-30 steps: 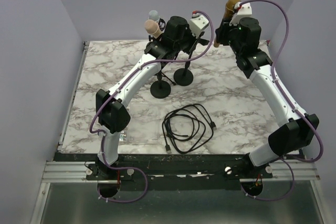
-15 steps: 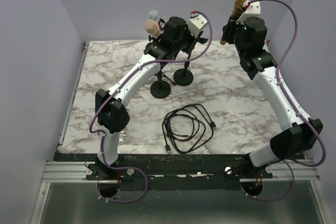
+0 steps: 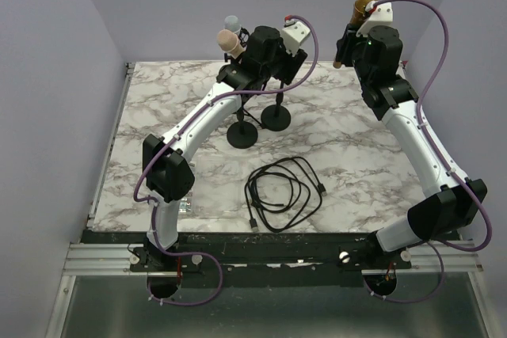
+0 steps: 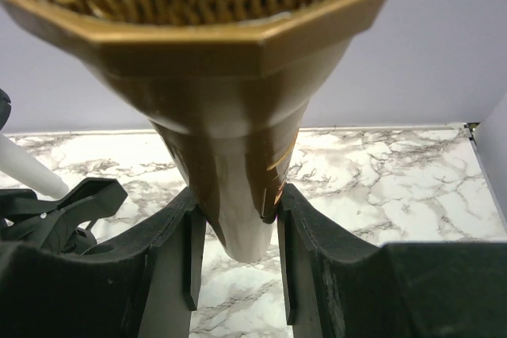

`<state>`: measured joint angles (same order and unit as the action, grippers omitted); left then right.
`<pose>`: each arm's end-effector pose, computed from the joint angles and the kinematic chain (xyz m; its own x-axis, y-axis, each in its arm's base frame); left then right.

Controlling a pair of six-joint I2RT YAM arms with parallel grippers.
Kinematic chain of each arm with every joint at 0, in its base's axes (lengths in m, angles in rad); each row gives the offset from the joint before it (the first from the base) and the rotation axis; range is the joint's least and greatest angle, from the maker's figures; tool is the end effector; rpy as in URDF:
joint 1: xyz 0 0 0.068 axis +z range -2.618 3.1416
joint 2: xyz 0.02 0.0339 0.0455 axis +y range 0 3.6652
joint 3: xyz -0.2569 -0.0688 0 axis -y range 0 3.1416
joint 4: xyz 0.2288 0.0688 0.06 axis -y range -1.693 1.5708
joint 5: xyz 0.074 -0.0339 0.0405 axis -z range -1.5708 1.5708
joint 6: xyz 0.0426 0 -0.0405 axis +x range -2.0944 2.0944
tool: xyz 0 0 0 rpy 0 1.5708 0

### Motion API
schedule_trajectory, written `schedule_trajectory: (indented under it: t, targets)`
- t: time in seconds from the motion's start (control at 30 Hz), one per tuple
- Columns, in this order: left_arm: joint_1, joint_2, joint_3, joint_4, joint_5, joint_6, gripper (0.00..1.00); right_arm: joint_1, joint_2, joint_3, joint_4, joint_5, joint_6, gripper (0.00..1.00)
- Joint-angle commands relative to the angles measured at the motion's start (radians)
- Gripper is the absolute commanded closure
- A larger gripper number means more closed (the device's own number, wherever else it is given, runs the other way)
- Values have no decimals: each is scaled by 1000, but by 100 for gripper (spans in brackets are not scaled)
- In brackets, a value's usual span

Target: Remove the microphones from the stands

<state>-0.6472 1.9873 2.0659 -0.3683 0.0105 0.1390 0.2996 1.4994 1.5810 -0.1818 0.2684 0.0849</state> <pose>0.3660 -0.2771 0.3929 -0.1411 0.2803 -0.9495 0.6366 0.7602 0.1298 0.3275 0.0894 0.4367 -0.0980 0.0553 -0.9936 -0.0242 0.9980 0.0579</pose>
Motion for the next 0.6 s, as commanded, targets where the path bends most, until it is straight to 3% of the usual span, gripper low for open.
schedule_trajectory:
  t: [0.0, 0.13, 0.4, 0.57]
  targets:
    - [6, -39, 50, -77, 16, -35, 30, -1, 0, 11, -13, 13, 1, 99]
    - [5, -73, 80, -116, 30, -68, 24, -2, 8, -9, -31, 20, 43, 99]
    - [-1, -193, 98, -190, 146, -184, 2, -11, -5, -113, -36, 55, 204, 99]
    - [-8, -225, 206, -298, 189, -243, 2, -47, -4, -177, -45, 51, 342, 99]
